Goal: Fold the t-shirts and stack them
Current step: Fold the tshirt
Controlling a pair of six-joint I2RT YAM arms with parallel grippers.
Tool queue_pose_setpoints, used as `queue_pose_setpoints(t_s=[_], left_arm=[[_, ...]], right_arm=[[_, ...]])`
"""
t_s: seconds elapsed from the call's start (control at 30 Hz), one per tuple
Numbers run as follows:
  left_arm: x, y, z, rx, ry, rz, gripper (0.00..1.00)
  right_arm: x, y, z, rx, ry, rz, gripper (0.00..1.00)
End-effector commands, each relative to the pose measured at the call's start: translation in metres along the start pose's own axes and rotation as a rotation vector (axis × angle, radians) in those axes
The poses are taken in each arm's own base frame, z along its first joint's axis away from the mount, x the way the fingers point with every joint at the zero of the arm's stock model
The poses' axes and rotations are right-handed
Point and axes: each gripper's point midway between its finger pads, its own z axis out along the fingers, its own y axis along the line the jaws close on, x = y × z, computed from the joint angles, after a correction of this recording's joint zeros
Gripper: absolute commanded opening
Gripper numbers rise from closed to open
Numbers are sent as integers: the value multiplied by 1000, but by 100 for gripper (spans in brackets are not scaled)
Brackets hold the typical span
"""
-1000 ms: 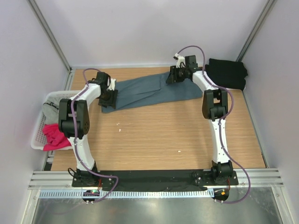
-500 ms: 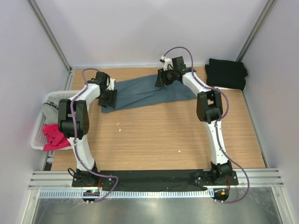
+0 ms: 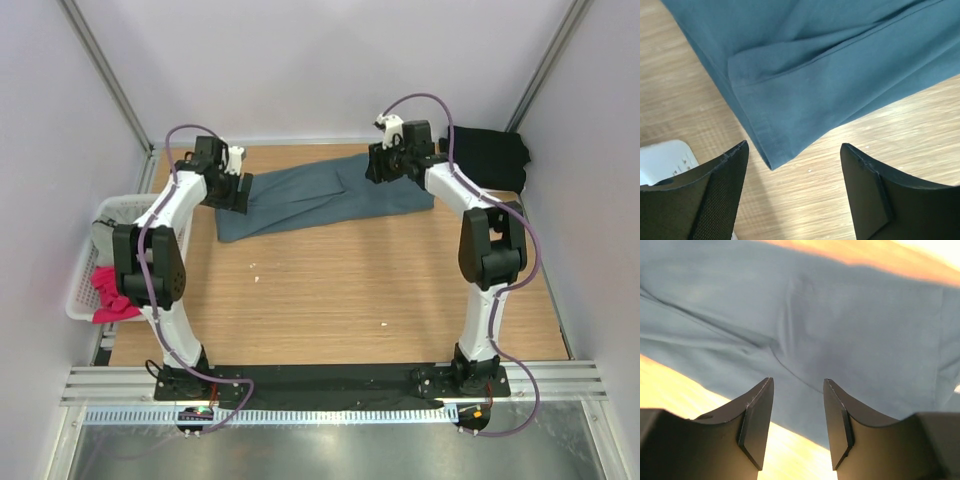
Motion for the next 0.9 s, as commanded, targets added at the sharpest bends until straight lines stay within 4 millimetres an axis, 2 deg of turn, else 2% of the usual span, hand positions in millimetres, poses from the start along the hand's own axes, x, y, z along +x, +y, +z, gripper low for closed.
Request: queue_pose_setpoints(t_s=[0.0, 0.1, 0.27, 0.47, 0.63, 0.77, 0.87], left_arm=[[20, 14, 13, -65, 111, 11, 74], [36, 19, 20, -93, 161, 4, 71], [46, 30, 29, -149, 184, 12, 69], [61, 30, 46, -148, 241, -3, 64], [78, 22, 51, -105, 315, -22, 46], [90, 18, 51, -87, 360, -31, 38], [97, 15, 47, -79, 387, -38, 11]], right_arm=[[33, -13, 10, 80, 53, -37, 51], [49, -18, 12, 90, 79, -32, 51], [51, -30, 14, 90, 77, 7, 51], [62, -41, 18, 86, 95, 46, 51], [70, -46, 20, 74, 117, 68, 51], [78, -49, 24, 70, 147, 76, 51], [83, -51, 25, 72, 169, 84, 51]])
